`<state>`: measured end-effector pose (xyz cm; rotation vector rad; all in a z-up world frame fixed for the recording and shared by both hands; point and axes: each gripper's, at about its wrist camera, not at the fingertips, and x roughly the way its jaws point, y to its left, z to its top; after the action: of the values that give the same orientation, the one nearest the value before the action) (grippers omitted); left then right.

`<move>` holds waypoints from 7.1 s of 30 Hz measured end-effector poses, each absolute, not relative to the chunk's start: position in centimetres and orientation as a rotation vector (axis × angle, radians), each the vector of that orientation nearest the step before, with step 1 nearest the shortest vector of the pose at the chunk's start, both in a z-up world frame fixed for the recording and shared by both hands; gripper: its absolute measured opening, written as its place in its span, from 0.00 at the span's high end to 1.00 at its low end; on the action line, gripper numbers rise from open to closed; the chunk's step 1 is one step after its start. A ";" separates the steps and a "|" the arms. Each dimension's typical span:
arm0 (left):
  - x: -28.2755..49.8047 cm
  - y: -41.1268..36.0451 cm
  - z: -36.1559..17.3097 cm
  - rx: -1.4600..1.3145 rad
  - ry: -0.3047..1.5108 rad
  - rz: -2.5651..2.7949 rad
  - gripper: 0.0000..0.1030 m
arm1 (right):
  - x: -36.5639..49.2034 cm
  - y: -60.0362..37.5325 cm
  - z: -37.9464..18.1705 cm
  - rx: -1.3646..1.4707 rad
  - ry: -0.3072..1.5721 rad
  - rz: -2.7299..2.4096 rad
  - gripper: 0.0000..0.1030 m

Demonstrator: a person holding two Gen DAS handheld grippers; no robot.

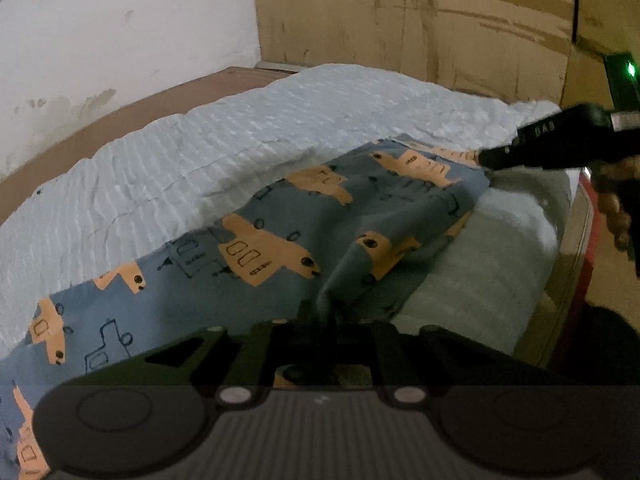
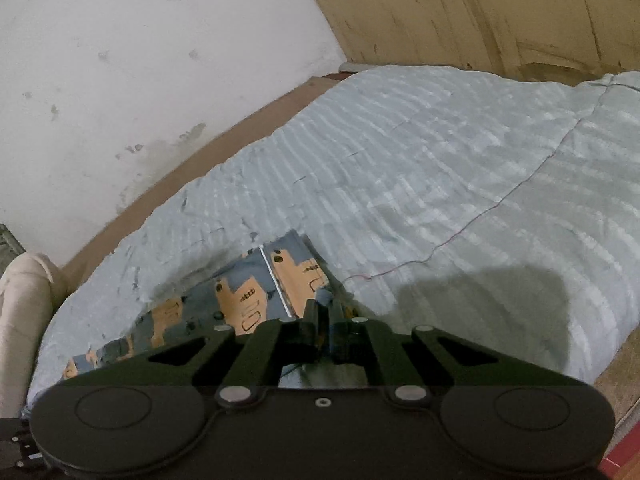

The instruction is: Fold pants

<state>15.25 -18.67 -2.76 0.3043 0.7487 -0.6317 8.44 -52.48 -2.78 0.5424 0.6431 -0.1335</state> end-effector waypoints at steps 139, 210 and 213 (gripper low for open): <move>23.6 -20.2 -1.4 0.013 0.719 -0.354 0.01 | 7.4 -49.6 -2.7 0.494 0.635 0.074 0.01; 29.0 -24.6 -1.3 -0.341 0.942 -0.752 0.01 | 8.7 -45.0 -1.7 0.192 0.484 -0.149 0.89; 29.5 -24.1 -0.9 -0.412 0.973 -0.836 0.01 | 8.3 -41.4 -0.7 -0.010 0.438 -0.083 0.90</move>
<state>29.51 -24.10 -0.89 -0.4119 0.9732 -0.8362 8.29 -41.43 -0.68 -0.0097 0.4377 -0.0826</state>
